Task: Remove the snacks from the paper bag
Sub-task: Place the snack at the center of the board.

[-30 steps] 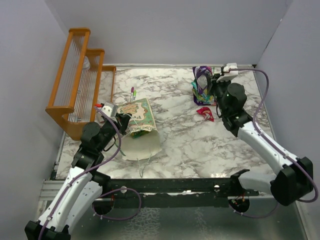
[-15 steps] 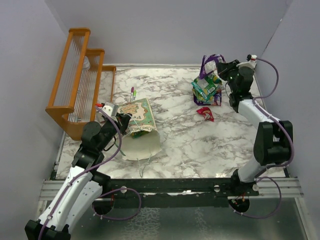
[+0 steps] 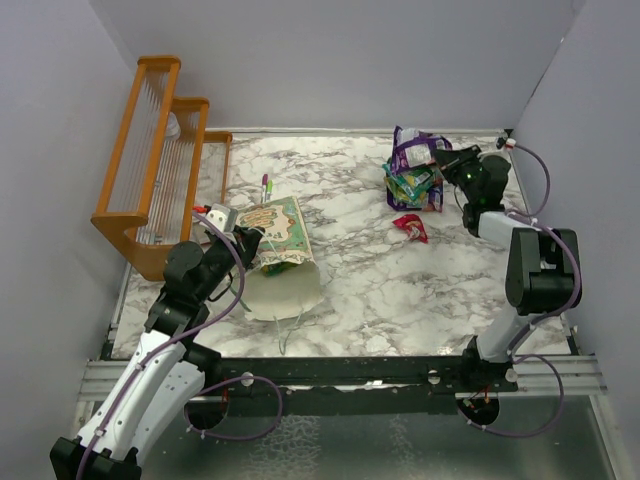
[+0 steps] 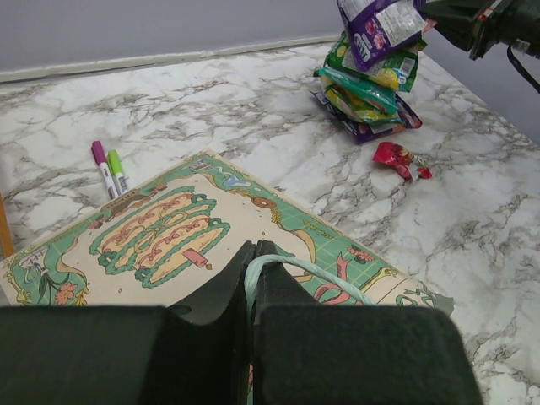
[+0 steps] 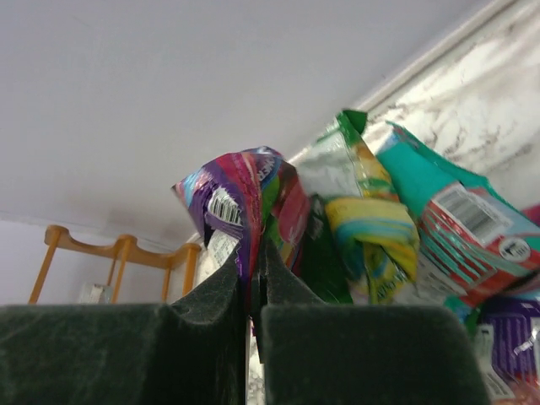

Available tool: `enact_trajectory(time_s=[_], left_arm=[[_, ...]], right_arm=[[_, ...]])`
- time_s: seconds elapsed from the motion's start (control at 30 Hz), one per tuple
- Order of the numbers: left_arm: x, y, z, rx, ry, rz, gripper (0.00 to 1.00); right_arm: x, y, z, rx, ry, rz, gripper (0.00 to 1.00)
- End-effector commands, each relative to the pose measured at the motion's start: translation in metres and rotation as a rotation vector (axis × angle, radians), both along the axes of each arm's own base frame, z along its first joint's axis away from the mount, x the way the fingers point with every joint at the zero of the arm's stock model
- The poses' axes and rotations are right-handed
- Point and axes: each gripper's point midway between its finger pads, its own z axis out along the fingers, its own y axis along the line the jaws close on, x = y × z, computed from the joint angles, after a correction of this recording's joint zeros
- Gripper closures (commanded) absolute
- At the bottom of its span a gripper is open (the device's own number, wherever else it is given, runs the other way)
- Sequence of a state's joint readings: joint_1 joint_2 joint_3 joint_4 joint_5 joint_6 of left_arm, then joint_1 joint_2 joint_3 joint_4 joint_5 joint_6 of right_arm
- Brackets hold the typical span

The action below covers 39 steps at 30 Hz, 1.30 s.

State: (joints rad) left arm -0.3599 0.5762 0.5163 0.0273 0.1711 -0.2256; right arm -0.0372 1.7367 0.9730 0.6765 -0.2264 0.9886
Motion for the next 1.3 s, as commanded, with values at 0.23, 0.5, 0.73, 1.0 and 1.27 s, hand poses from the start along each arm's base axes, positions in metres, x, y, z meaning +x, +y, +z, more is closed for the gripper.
enact_trajectory(time_s=[0.23, 0.5, 0.73, 1.0, 1.27], left_arm=[[-0.001, -0.002, 0.022, -0.017, -0.05, -0.018, 1.0], [0.001, -0.003, 0.02, -0.017, -0.044, -0.02, 1.0], [0.0, -0.003, 0.019, -0.017, -0.04, -0.023, 1.0], [0.0, -0.005, 0.02, -0.02, -0.042, -0.032, 1.0], [-0.001, -0.005, 0.02, -0.021, -0.041, -0.034, 1.0]], right_arm=[[-0.001, -0.023, -0.06, -0.027, 0.082, -0.026, 0.99], [0.011, -0.026, -0.033, -0.062, 0.031, -0.026, 0.98], [0.004, -0.025, -0.054, -0.062, 0.083, -0.022, 0.94], [-0.001, -0.03, -0.066, -0.079, 0.118, -0.044, 0.77], [-0.002, -0.025, -0.047, -0.108, 0.065, -0.012, 0.69]])
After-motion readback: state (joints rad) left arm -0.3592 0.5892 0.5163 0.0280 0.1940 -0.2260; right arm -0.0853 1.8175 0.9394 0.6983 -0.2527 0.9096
